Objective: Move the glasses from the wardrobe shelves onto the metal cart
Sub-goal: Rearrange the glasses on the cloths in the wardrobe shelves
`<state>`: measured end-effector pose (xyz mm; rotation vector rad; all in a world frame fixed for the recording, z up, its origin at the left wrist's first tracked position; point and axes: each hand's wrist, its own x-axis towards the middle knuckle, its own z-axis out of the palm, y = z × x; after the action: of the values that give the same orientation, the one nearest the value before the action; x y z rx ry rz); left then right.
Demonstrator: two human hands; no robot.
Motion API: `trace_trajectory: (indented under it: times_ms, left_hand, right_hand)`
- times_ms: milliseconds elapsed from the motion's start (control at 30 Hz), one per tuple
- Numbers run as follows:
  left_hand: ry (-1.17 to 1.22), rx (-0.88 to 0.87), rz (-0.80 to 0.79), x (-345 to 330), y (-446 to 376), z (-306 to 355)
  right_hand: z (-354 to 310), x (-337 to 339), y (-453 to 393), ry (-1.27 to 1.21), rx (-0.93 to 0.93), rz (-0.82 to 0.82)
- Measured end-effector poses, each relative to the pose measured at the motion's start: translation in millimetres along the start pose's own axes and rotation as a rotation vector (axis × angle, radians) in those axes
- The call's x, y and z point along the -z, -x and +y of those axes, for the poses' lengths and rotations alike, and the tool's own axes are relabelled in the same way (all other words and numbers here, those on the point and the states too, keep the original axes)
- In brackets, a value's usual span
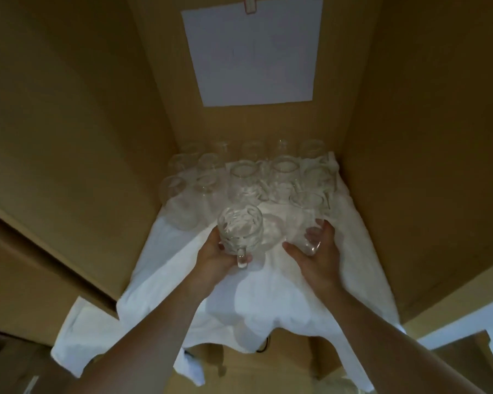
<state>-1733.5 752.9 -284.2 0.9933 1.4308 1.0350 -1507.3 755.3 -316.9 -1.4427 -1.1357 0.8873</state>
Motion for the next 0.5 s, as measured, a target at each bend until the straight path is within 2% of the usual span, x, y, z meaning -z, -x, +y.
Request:
trace_trajectory:
  times_ms: [400,500]
  left_hand:
    - [-0.416,-0.083,0.307,-21,10,37]
    - [-0.637,-0.159,0.323,-14,7,56]
  right_hand:
    - [4,6,-6,-0.060,0.000,-0.047]
    - [3,8,-5,-0.055,0.007,-0.055]
